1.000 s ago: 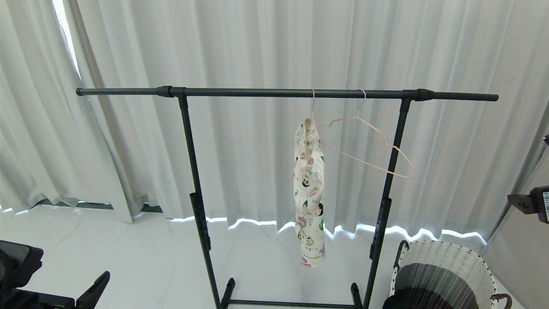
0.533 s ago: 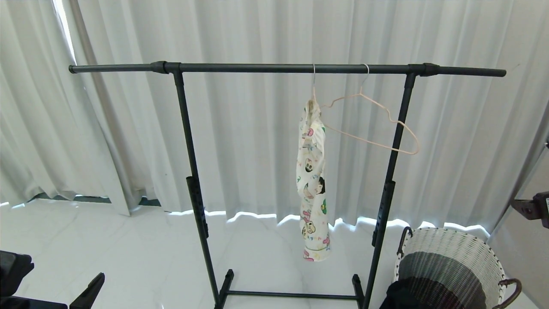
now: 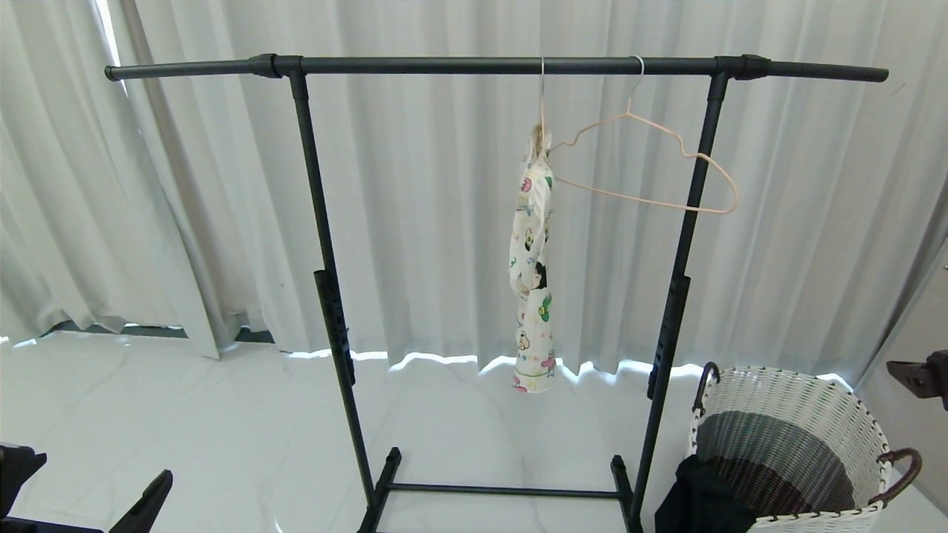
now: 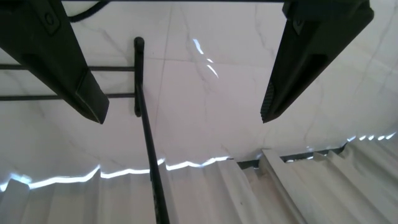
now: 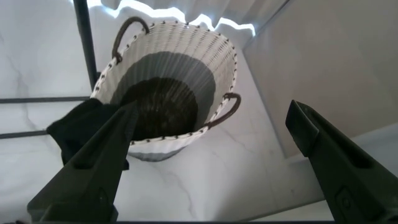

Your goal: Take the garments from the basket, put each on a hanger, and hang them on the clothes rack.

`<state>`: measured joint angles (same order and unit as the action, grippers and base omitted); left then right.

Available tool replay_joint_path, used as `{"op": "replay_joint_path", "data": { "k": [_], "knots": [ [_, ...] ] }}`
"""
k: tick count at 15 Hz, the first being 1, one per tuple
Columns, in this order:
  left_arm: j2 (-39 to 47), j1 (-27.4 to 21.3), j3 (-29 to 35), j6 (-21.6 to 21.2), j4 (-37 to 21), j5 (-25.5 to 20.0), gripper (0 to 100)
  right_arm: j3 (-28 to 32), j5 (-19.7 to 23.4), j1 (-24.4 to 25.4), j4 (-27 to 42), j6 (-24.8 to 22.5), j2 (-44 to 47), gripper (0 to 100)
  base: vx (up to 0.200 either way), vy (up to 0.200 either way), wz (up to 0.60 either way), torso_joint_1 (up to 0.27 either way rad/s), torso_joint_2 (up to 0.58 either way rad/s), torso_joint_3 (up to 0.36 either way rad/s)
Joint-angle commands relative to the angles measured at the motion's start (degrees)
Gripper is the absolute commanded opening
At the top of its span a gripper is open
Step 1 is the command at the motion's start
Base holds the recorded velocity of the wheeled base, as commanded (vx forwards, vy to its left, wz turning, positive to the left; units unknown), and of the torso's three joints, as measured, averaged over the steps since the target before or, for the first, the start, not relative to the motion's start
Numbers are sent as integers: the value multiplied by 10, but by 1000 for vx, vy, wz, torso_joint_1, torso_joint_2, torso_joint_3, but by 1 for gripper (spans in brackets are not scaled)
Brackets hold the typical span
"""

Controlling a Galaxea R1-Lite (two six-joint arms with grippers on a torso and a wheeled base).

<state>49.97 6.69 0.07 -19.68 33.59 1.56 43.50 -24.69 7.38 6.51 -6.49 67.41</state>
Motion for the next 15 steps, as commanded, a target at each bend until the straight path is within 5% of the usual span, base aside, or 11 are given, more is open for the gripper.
{"op": "replay_joint_path", "data": {
  "k": [1,8,11,15],
  "knots": [
    [-5,0,-1,-1,1,0,100,0,-1,0,-1,0,1,100,0,0,0,12,183,66],
    [-8,-12,-1,-5,-17,-4,100,-32,0,0,-3,-25,1,100,0,0,0,-30,46,43],
    [-10,-48,-1,0,-19,-23,100,-73,12,3,-56,-50,13,100,0,0,0,0,0,0],
    [0,-76,-1,5,-25,-91,100,-124,124,4,-127,-138,78,100,0,0,0,0,0,0]
  ]
}}
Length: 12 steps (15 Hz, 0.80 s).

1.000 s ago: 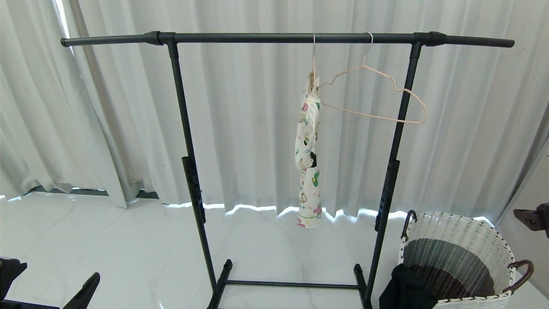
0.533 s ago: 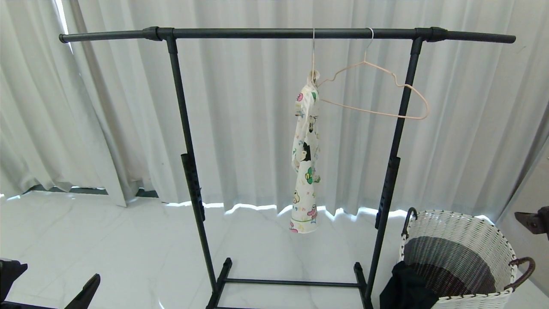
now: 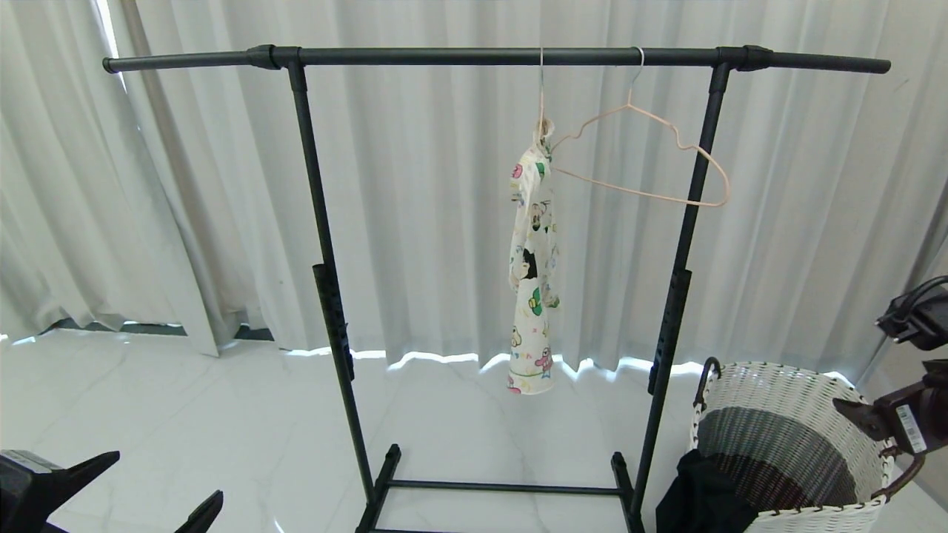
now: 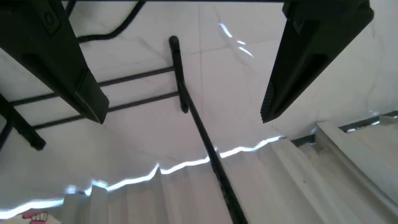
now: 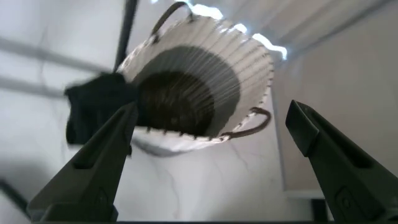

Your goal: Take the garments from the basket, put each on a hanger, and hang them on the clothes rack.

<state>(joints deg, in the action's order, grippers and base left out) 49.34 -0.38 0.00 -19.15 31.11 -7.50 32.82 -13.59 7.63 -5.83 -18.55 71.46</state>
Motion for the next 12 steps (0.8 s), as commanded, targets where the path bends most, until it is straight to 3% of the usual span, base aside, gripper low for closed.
{"op": "replay_joint_path", "data": {
  "k": [1,4,7,10,12],
  "knots": [
    [9,-4,0,1,-6,-1,100,-24,24,9,-6,-40,65,100,0,0,0,0,0,0],
    [9,-3,0,-1,-12,2,100,-48,28,65,-69,-45,174,100,0,0,0,0,0,0],
    [2,7,0,2,-47,36,100,-70,29,116,-157,-44,289,100,0,0,0,0,0,0],
    [-1,10,0,-2,-48,41,100,-67,25,124,-217,-44,385,100,0,0,0,0,0,0],
    [-5,10,0,-11,-52,101,100,-70,24,123,-241,-33,410,100,0,0,0,0,0,0]
  ]
}}
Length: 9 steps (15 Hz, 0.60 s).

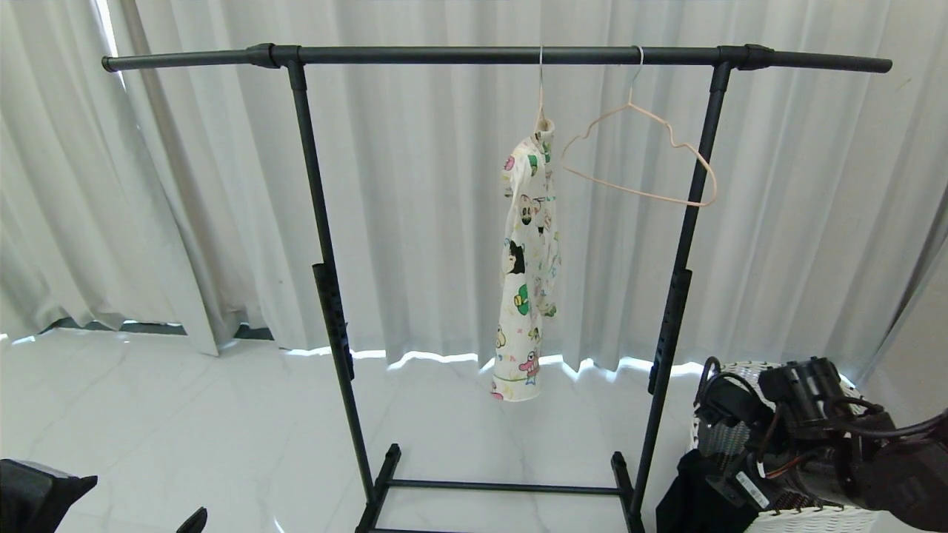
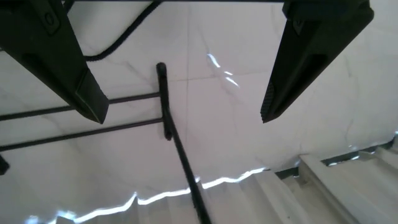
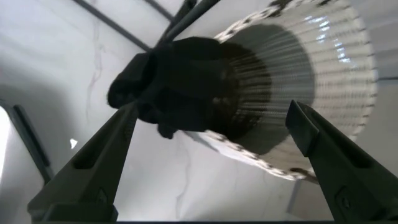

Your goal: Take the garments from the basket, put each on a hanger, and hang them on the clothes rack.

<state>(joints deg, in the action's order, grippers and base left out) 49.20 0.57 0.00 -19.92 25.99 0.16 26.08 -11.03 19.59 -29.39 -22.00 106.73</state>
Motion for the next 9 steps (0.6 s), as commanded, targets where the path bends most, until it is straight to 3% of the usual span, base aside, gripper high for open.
{"op": "replay_joint_path", "data": {
  "k": [1,4,7,9],
  "knots": [
    [-10,0,0,-18,-1,59,100,-1,0,4,-6,6,58,100,0,0,0,0,0,0],
    [-82,0,0,-80,-52,102,100,-1,0,4,-7,25,48,100,0,0,0,0,0,0],
    [-272,-1,14,-95,-246,105,100,-1,-1,4,-7,24,33,100,0,0,0,0,0,0],
    [-292,0,19,-94,-250,107,100,-1,-1,7,-7,21,29,100,100,0,0,-1,1,-1]
  ]
}}
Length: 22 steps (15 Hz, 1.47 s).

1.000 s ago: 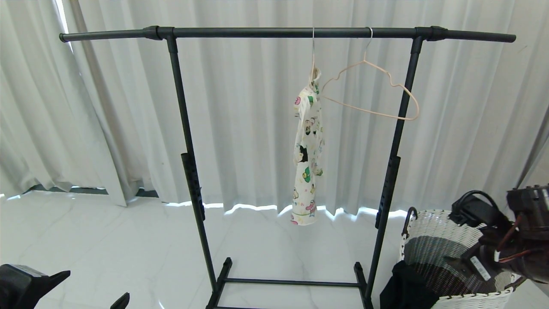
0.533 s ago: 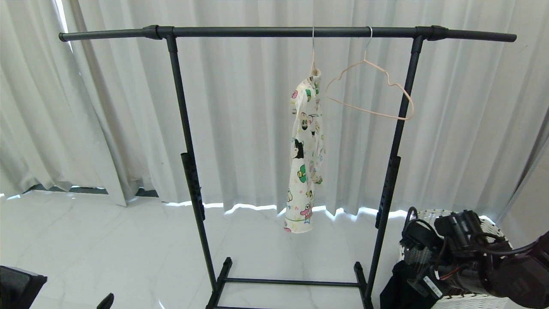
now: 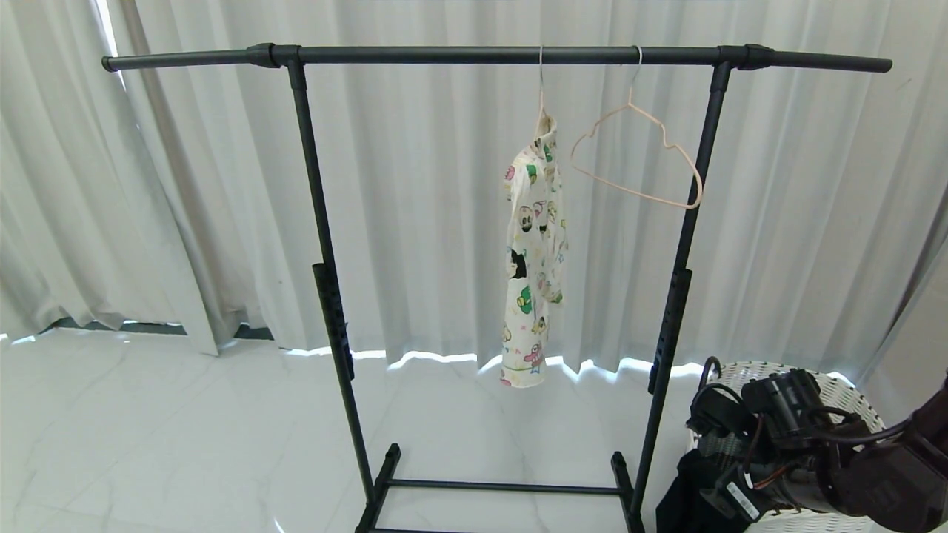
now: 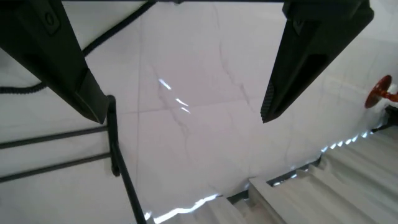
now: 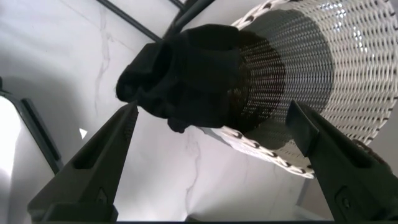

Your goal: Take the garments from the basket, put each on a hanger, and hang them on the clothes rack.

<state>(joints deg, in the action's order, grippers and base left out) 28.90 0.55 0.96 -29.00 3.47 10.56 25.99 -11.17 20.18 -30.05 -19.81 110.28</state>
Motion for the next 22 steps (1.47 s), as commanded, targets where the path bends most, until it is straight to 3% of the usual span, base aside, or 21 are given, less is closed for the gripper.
{"op": "replay_joint_path", "data": {
  "k": [1,6,9,10,11,14,15,17,22],
  "knots": [
    [-89,1,11,-2,-25,3,100,0,0,7,0,-1,-8,100,200,0,0,2,2,-2],
    [-89,-3,9,3,-25,-14,100,2,-17,19,0,0,-9,100,160,0,0,-3,2,7],
    [-85,-16,18,59,-25,-123,100,0,-19,19,0,1,-1,100,0,0,0,0,0,0],
    [-69,-16,33,61,-25,-137,100,-1,-25,19,1,0,1,100,0,0,0,0,0,0],
    [-47,-16,55,83,-25,-142,100,-2,-35,19,3,-1,7,100,0,0,0,0,0,0],
    [84,-16,184,222,-25,-142,100,-17,-63,25,3,-3,35,100,0,0,0,0,0,0],
    [114,-16,214,241,-25,-142,100,-16,-64,29,3,-4,46,100,0,0,0,0,0,0],
    [156,-16,249,249,-24,-142,100,-13,-71,47,3,-4,67,100,0,0,0,0,0,0],
    [162,-18,249,248,-24,-142,100,-5,-66,49,2,-1,86,100,0,0,0,0,0,0]
  ]
}}
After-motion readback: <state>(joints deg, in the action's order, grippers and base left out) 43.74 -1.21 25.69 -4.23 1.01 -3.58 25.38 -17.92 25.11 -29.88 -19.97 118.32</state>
